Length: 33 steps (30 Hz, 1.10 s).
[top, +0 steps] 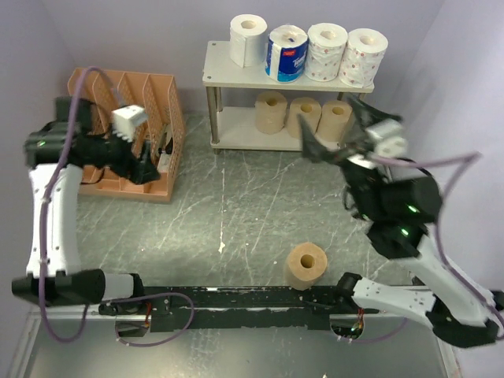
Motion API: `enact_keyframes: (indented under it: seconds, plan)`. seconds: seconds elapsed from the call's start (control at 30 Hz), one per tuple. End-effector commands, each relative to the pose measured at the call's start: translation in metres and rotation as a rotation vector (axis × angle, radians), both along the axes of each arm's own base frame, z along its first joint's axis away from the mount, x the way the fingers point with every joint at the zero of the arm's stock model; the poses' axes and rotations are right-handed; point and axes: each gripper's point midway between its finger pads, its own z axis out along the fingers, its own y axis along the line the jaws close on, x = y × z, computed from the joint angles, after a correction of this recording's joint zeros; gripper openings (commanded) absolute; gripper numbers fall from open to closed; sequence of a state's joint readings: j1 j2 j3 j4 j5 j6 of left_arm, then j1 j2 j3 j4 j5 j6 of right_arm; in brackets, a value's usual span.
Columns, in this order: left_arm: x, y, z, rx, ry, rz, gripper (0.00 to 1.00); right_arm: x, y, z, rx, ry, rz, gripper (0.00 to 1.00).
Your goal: Place and organize the paper towels onto the shelf
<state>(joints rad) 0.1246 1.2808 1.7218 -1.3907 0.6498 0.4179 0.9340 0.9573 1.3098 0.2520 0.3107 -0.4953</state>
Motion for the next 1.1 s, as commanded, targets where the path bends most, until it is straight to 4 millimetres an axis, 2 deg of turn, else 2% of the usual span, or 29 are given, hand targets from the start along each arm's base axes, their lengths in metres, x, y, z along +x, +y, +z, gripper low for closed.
enact_keyframes:
  seconds: [0.0,0.13,0.23,0.3,0.4,0.5,0.63,0.7,0.8,0.83,0.93,1.07]
  plan:
    - [0.015,-0.071,-0.009,-0.015,0.040,-0.200,0.95,-0.002,-0.065,-0.077,0.045,0.280,-0.180,1.00]
    - [-0.002,-0.152,-0.019,0.059,0.052,-0.471,0.95,-0.017,-0.111,-0.157,0.077,0.508,-0.297,1.00]
    - [-0.036,-0.207,-0.038,0.171,0.049,-0.649,0.95,-0.023,-0.135,-0.218,0.022,0.635,-0.412,1.00]
    - [-0.063,-0.238,-0.054,0.232,0.059,-0.758,0.95,-0.025,-0.150,-0.242,-0.023,0.667,-0.504,1.00]
    - [-0.099,-0.271,-0.072,0.297,0.069,-0.884,0.95,-0.027,-0.163,-0.244,-0.018,0.673,-0.572,1.00]
    - [-0.122,-0.294,-0.077,0.285,0.098,-0.971,0.95,-0.025,-0.168,-0.251,-0.042,0.604,-0.590,1.00]
    - [-0.139,-0.316,-0.076,0.237,0.120,-1.057,0.95,-0.026,-0.184,-0.286,-0.034,0.546,-0.687,1.00]
    - [-0.141,-0.329,-0.078,0.213,0.132,-1.079,0.95,-0.033,-0.202,-0.294,0.033,0.514,-0.746,1.00]
    - [-0.142,-0.357,-0.083,0.153,0.167,-1.114,0.95,-0.060,-0.246,-0.282,0.271,0.497,-0.791,1.00]
    - [-0.142,-0.366,-0.084,0.125,0.164,-1.124,0.95,-0.065,-0.254,-0.286,0.264,0.532,-0.829,1.00]
    - [-0.138,-0.390,-0.087,0.023,0.100,-1.126,0.95,-0.062,-0.250,-0.291,0.259,0.530,-0.821,1.00]
    - [-0.136,-0.405,-0.106,-0.126,0.006,-1.070,0.95,-0.060,-0.250,-0.295,0.183,0.511,-0.870,1.00]
